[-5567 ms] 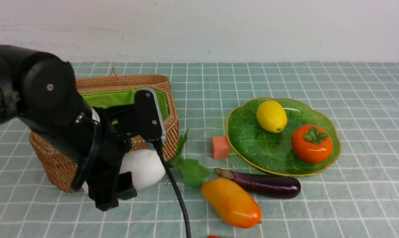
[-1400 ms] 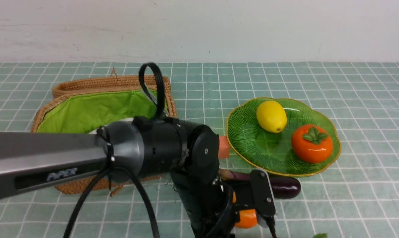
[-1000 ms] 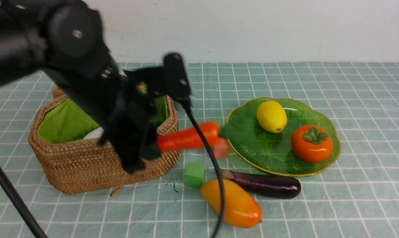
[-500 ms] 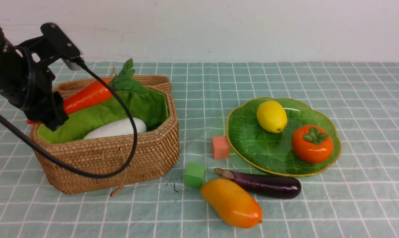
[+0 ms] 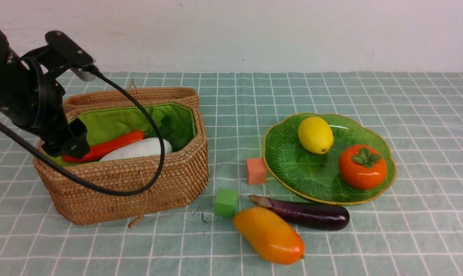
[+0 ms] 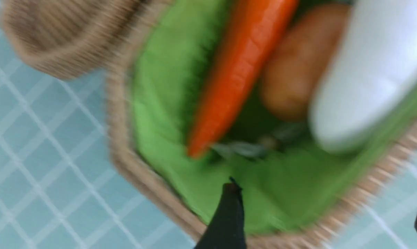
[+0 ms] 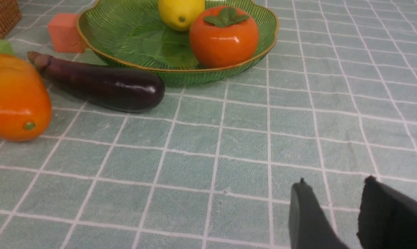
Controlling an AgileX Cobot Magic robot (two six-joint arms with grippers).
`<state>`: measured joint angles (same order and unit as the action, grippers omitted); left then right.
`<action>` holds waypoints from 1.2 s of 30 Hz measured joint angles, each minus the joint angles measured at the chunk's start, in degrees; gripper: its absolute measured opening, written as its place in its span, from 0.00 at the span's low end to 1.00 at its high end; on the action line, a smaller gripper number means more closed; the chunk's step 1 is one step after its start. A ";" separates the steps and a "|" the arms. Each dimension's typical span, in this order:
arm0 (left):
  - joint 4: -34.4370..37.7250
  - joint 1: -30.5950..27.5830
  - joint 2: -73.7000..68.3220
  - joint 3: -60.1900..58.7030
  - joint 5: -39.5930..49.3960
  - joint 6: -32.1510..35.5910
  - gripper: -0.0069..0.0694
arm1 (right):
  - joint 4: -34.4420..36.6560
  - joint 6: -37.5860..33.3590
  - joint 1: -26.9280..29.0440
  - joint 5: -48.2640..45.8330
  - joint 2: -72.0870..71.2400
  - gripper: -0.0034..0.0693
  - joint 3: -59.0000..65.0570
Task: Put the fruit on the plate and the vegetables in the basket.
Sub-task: Use the left arm to grab a carrot and put it into the left basket, then use the right arm to grab a mango and put it into the right plate
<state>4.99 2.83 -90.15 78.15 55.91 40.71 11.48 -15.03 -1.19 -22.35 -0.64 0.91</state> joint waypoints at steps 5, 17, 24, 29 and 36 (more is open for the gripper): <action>4.33 0.00 4.56 0.00 8.84 0.00 0.93 | 0.00 0.05 0.00 0.00 0.00 0.38 0.00; 6.77 0.00 31.11 -8.18 14.87 -13.49 0.39 | 0.00 0.05 0.00 0.00 0.00 0.38 0.00; -1.12 0.00 50.65 -21.93 14.87 -28.34 0.07 | 0.00 0.05 0.00 0.00 0.00 0.38 0.00; -0.27 0.00 63.02 -35.43 8.88 -40.18 0.07 | 0.00 0.05 0.00 0.00 0.00 0.38 0.00; 0.87 0.00 72.64 -46.47 -10.82 -46.13 0.07 | 0.00 0.05 0.00 0.00 0.00 0.38 0.00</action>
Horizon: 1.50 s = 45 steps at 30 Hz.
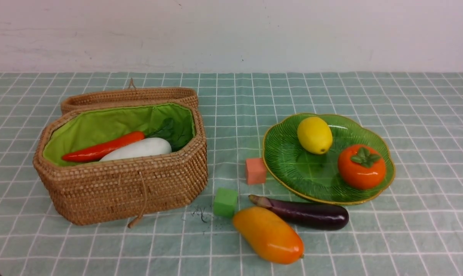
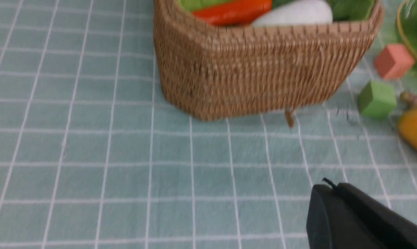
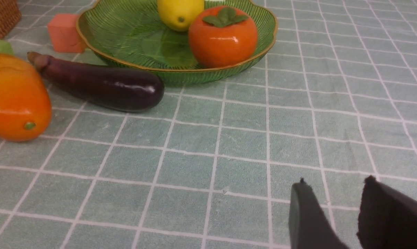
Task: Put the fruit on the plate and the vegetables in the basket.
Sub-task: Use the right arm to grab a mango and put it into the right plate
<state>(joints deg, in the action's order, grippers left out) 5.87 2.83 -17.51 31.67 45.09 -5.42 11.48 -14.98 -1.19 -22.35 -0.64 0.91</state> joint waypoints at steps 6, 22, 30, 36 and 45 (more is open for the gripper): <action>0.20 0.00 1.28 -0.36 -3.62 -0.33 0.07 | 0.00 0.00 0.00 0.00 0.00 0.38 0.00; 0.41 0.00 1.28 -0.36 -3.87 -0.33 0.07 | 0.00 0.00 0.00 0.00 0.00 0.38 0.00; 0.41 0.00 1.28 -0.36 -3.87 -0.33 0.07 | 0.00 -0.05 0.00 0.00 0.00 0.38 0.00; 0.41 0.00 1.34 -0.48 -3.87 -0.33 0.08 | 0.00 -0.05 0.00 0.00 0.00 0.38 0.00; -1.02 0.00 10.03 -10.02 -5.68 -0.33 0.09 | 0.00 -0.05 0.00 0.00 0.00 0.38 0.00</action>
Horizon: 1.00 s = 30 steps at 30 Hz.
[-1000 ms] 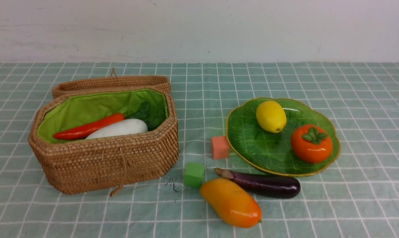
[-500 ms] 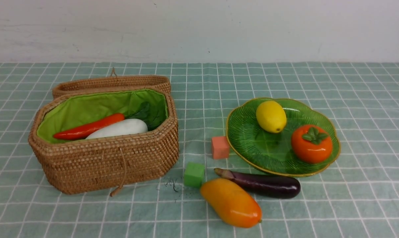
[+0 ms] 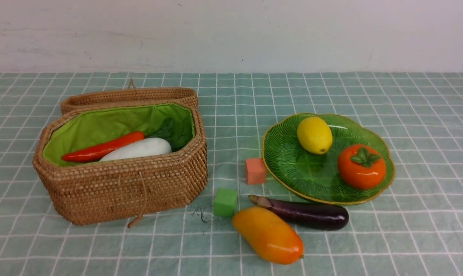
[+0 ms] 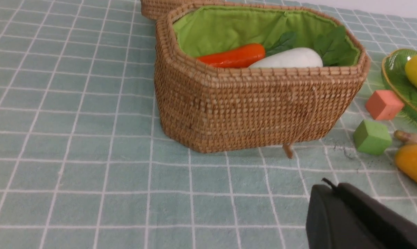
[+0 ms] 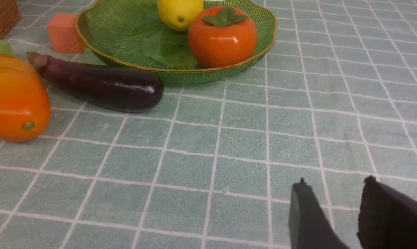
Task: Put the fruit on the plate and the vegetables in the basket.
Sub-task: Use the right arm to grab a mango and put it into the right plate
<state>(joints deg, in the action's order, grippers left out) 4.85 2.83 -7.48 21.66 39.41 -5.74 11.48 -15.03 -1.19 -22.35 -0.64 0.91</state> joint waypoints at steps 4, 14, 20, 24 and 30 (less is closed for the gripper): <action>-2.29 -0.79 5.94 -7.23 -5.86 0.00 0.10 | 0.00 0.00 0.00 0.00 0.00 0.38 0.00; -3.38 -3.32 7.98 -22.97 -15.79 0.19 0.11 | 0.00 0.12 0.00 0.01 0.00 0.38 0.00; -3.38 -3.32 7.98 -23.22 -16.96 0.19 0.12 | 0.00 0.16 0.00 0.01 0.00 0.38 0.00; -3.38 -3.32 7.98 -23.29 -16.96 0.19 0.12 | 0.00 0.16 0.00 0.01 0.00 0.38 0.00; -3.38 -3.32 7.98 -23.29 -16.96 0.19 0.12 | 0.00 0.16 0.00 0.01 0.00 0.38 0.00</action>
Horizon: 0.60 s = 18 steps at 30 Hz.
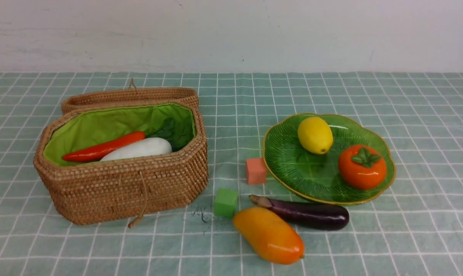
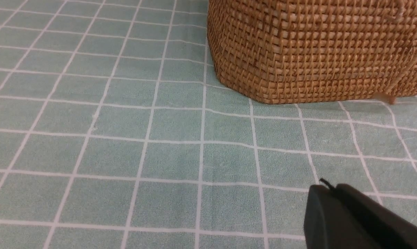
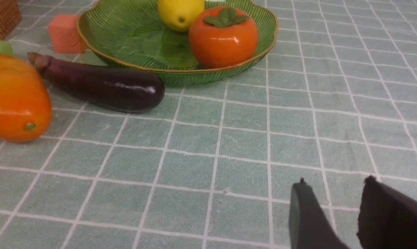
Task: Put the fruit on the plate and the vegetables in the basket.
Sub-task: Use the right arm to grab a mango and put it into the right plate
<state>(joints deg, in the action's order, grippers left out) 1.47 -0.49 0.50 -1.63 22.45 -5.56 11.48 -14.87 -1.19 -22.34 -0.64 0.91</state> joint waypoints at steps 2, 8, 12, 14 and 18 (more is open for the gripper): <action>0.00 0.00 0.00 0.00 0.00 0.00 0.12 | 0.00 0.00 0.00 0.00 0.00 0.38 0.00; 0.00 0.00 0.00 0.00 0.00 0.00 0.13 | 0.00 0.00 0.00 0.00 0.00 0.38 0.00; 0.00 0.00 0.00 0.00 0.00 0.00 0.14 | 0.00 0.00 0.00 0.00 0.00 0.38 0.00; 0.00 0.00 0.00 0.00 0.00 0.00 0.14 | 0.00 0.00 0.00 0.00 0.00 0.38 0.00; 0.00 0.00 0.00 0.00 0.00 0.00 0.14 | 0.00 0.00 0.00 0.00 0.00 0.38 0.00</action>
<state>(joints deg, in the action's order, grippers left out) 1.47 -0.49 0.50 -1.63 22.45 -5.56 11.48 -14.87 -1.19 -22.34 -0.64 0.91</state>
